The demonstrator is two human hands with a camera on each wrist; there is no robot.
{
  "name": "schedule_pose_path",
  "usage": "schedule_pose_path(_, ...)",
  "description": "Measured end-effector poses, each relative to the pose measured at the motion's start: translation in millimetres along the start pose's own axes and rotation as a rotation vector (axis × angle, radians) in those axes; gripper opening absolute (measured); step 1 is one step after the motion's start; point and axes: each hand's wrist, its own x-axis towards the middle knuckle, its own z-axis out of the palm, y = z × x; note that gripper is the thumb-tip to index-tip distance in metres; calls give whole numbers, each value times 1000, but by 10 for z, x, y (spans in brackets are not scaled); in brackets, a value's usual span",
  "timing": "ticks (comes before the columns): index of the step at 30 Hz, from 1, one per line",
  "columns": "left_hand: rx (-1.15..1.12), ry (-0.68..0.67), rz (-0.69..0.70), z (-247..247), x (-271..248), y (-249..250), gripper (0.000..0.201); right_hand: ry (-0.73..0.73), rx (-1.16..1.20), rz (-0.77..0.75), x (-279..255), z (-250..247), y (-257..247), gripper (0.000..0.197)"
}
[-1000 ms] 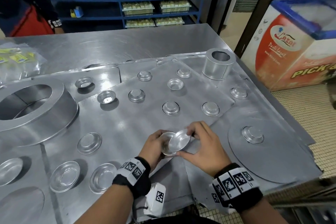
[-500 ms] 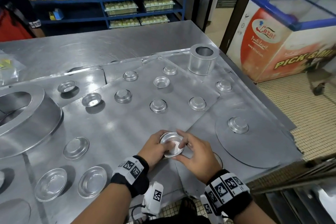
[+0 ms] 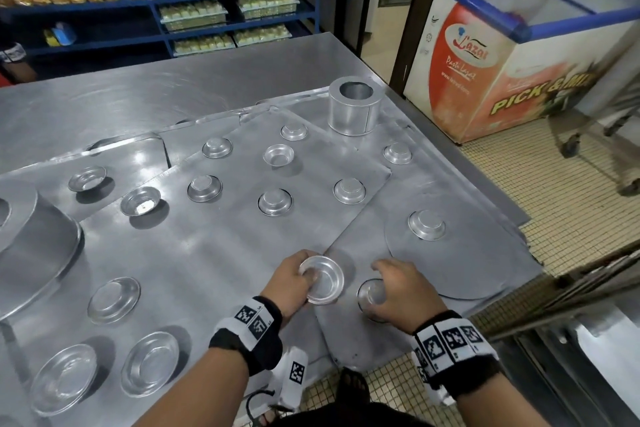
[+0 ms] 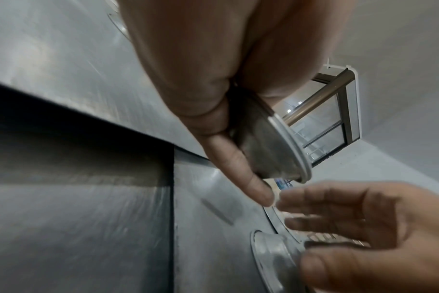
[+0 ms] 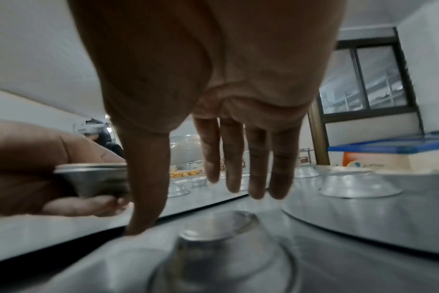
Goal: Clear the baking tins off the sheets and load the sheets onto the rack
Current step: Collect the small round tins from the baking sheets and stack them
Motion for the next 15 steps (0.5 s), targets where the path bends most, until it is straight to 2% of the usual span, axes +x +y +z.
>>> schedule_pose_path(3,6,13,-24,40,25,-8,23,-91,-165,57,-25,5,49,64)
schedule_pose_path(7,49,14,-62,72,55,-49,27,-41,-164,42,-71,25,36,53)
schedule_pose_path(11,16,16,-113,95,60,-95,26,44,-26,36,-150,28,-14,46)
schedule_pose_path(13,8,17,-122,92,58,-102,25,139,87,42,-174,54,-6,48)
schedule_pose_path(15,-52,8,-153,84,43,-91,16,253,230,26,-200,75,-3,55)
